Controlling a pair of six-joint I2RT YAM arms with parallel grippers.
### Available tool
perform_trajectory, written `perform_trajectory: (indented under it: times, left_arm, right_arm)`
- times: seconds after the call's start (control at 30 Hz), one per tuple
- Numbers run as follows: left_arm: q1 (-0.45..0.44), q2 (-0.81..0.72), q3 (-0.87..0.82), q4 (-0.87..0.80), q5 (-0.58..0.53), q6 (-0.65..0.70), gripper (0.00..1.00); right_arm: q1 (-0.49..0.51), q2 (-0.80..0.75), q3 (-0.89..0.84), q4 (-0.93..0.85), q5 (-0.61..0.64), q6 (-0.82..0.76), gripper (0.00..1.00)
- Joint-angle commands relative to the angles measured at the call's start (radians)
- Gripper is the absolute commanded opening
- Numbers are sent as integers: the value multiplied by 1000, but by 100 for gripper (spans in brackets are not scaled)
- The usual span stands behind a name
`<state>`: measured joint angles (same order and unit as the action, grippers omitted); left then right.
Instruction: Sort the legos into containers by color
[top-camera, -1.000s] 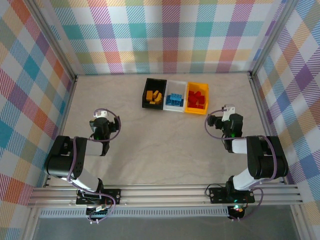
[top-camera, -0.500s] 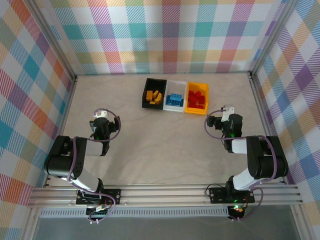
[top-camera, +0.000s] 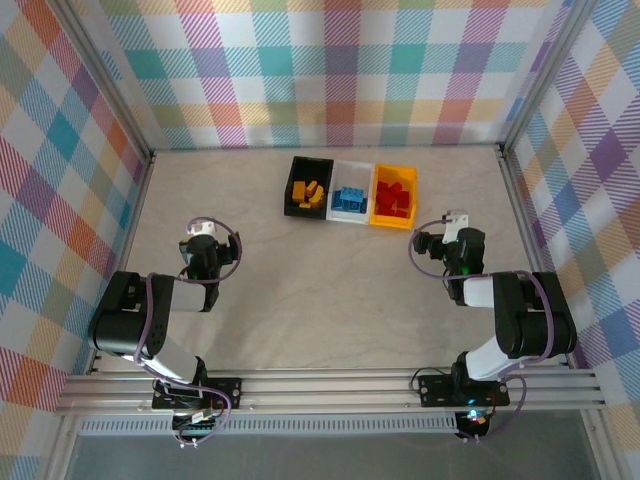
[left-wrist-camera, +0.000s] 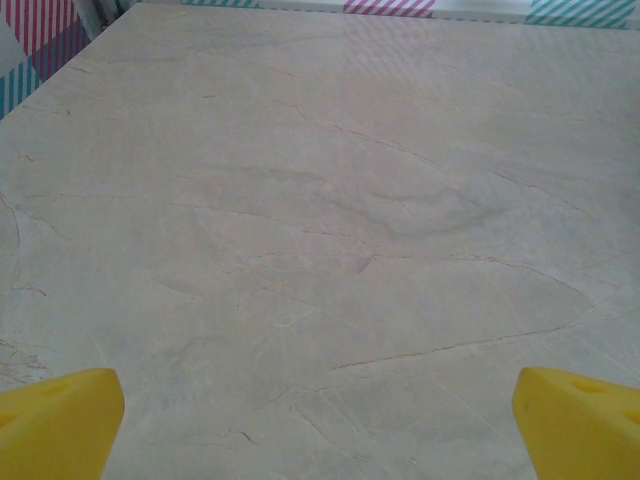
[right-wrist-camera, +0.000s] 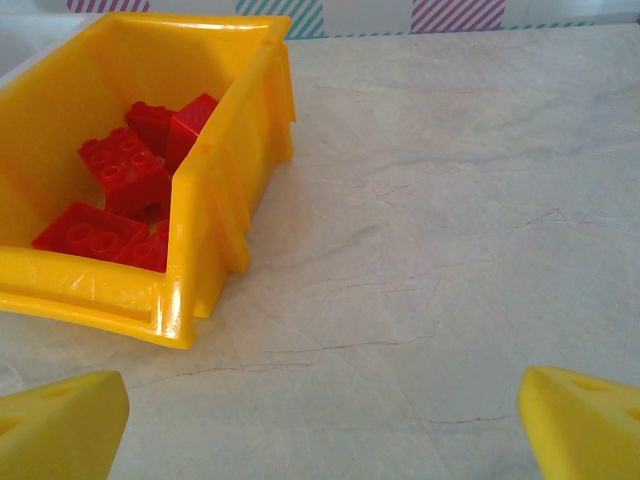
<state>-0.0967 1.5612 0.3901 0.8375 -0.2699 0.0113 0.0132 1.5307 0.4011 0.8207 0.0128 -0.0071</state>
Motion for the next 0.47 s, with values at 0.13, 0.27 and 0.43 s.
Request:
perform_trajectory:
  times: [0.13,0.27,0.43]
  left_arm:
    - [3,-1,9,3,11,-19,100]
    - [4,-1,10,3,12,-20,100]
    - [3,-1,10,3,11,-20,100]
  right_arm:
    - [-3,2,12,3,-23,16,100]
    - [-2,4,14,1,-23,16,100]
    - [-2,3,13,2,-22,16,100]
